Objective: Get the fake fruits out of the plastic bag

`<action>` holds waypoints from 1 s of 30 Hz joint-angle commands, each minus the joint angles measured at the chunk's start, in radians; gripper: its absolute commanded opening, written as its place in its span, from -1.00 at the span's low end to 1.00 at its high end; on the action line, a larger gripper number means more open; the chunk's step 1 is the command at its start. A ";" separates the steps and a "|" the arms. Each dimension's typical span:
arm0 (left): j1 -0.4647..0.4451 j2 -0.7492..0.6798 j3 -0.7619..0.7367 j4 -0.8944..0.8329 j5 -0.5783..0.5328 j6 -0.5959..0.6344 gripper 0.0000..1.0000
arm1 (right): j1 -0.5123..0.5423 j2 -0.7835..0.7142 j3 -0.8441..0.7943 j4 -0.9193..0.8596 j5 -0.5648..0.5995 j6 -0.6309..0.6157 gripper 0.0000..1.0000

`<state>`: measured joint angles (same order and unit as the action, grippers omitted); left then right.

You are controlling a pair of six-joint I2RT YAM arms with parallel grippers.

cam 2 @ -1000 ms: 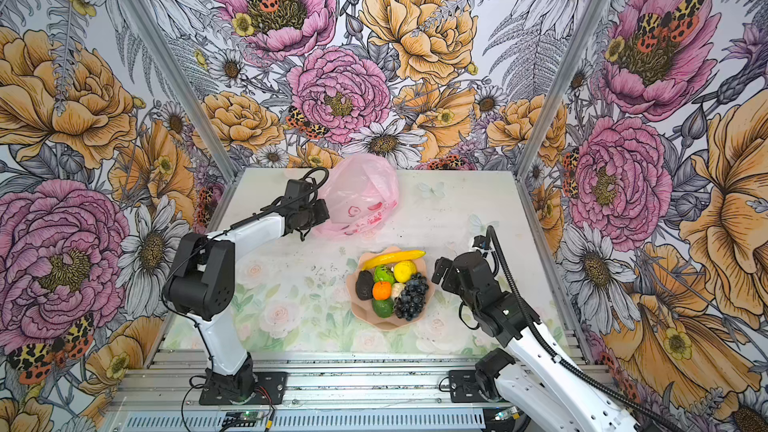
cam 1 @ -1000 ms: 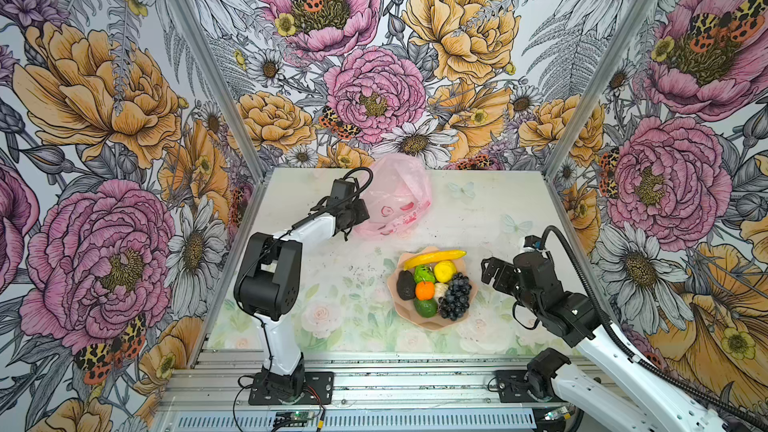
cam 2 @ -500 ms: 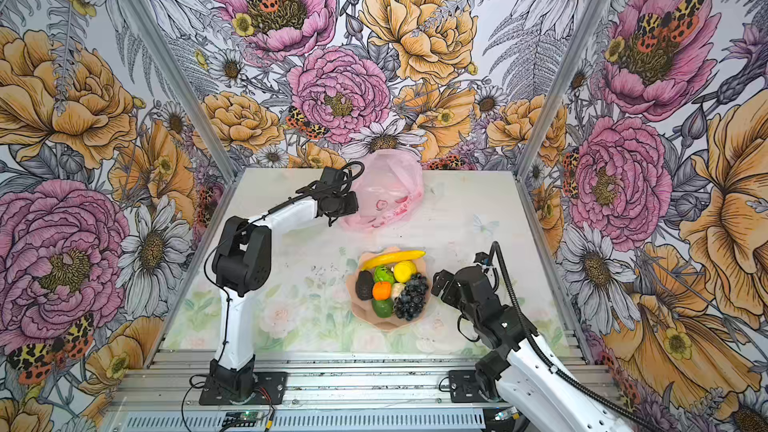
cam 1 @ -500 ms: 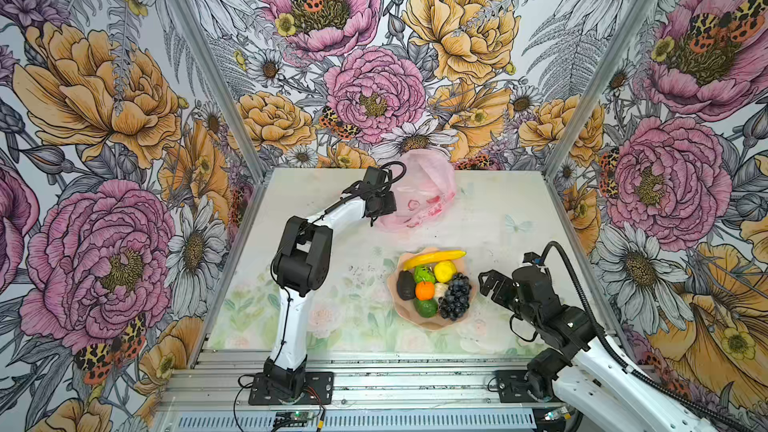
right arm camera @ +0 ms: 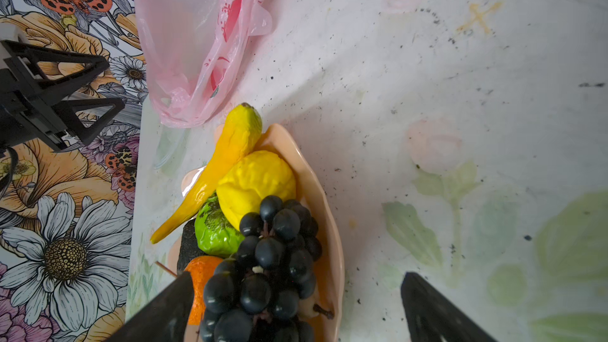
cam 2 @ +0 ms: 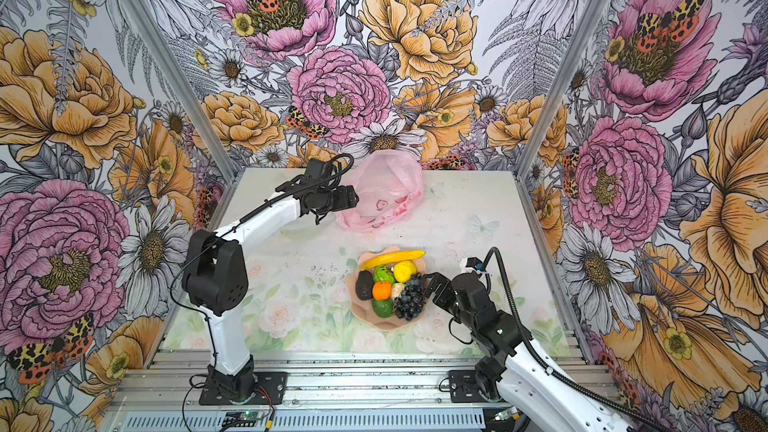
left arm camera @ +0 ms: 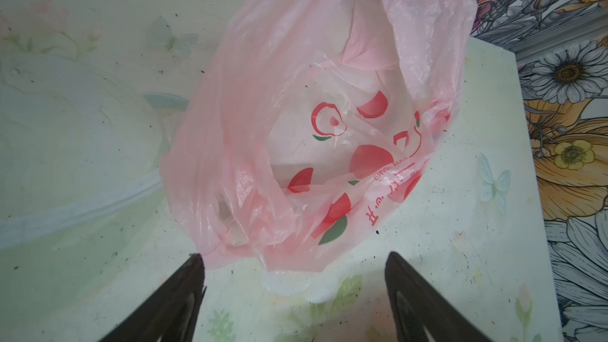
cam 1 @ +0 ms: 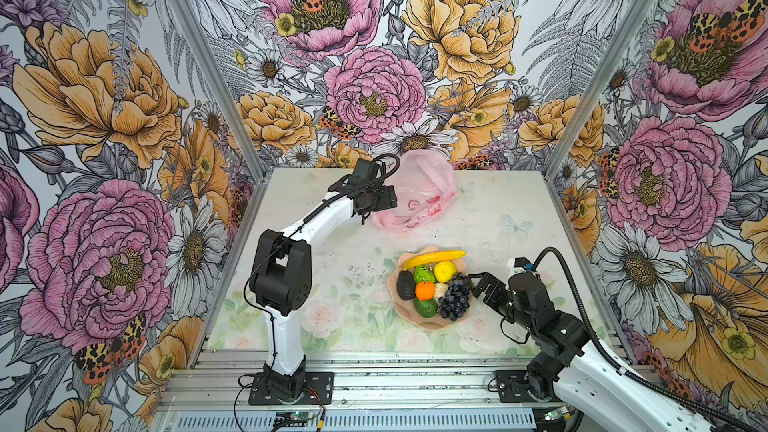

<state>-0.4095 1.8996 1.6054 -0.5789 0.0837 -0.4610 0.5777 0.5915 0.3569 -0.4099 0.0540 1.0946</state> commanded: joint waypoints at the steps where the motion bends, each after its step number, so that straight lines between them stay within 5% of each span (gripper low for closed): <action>1: -0.002 -0.063 -0.081 -0.001 -0.042 -0.017 0.76 | 0.022 0.011 -0.037 0.108 -0.001 0.048 0.99; 14: -0.004 -0.315 -0.453 0.175 -0.035 -0.087 0.81 | 0.045 0.126 -0.084 0.331 -0.034 0.084 0.99; 30: 0.013 -0.397 -0.599 0.199 -0.076 -0.084 0.82 | 0.078 0.263 -0.078 0.492 -0.066 0.107 0.99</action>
<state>-0.4091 1.5356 1.0283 -0.4126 0.0410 -0.5362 0.6434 0.8356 0.2756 0.0090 -0.0017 1.1896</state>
